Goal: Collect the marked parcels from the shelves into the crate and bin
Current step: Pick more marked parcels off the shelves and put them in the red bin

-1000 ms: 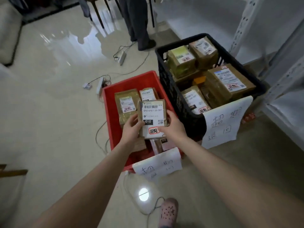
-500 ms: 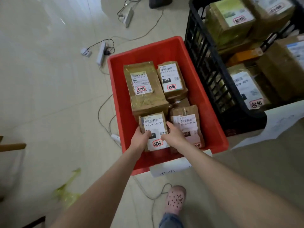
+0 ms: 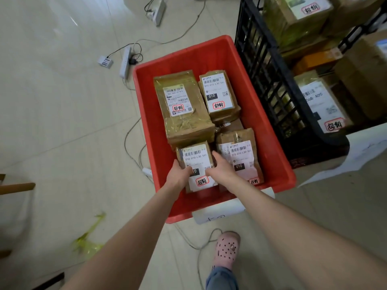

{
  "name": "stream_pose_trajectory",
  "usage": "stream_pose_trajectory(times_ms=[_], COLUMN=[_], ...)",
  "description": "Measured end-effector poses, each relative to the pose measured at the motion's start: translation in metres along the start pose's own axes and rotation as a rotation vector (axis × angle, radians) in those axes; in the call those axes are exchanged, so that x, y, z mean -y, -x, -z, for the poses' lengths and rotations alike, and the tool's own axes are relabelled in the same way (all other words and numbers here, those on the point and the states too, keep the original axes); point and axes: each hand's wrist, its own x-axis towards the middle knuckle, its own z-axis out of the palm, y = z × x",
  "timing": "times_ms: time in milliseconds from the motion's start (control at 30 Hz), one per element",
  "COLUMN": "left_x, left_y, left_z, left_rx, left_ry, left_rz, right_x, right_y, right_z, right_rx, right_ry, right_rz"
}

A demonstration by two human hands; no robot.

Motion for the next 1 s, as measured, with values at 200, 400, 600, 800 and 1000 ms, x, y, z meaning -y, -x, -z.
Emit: stream_pose_trajectory(times_ms=[200, 400, 600, 800, 1000], left_x=[-0.019, -0.02, -0.058, -0.089, -0.085], left_y=[-0.016, 0.009, 0.048, 0.102, 0.179], left_z=[0.007, 0.002, -0.014, -0.059, -0.131], left_rx=[-0.143, -0.191, -0.119, -0.064, -0.011], left_ry=[-0.124, -0.621, -1.006, -1.092, -1.274], left_rz=[-0.199, -0.333, -0.48, -0.611, -0.812], right_x=[0.002, -0.001, -0.005, -0.041, -0.122], right_y=[-0.014, 0.006, 0.051, 0.11, 0.179], right_z=[0.006, 0.017, 0.057, 0.105, 0.158], right_rx=[-0.039, -0.099, -0.215, -0.321, -0.385], right_ry=[0.0, 0.159, 0.352, 0.314, 0.327], right_rz=[0.062, 0.126, 0.21, 0.214, 0.196])
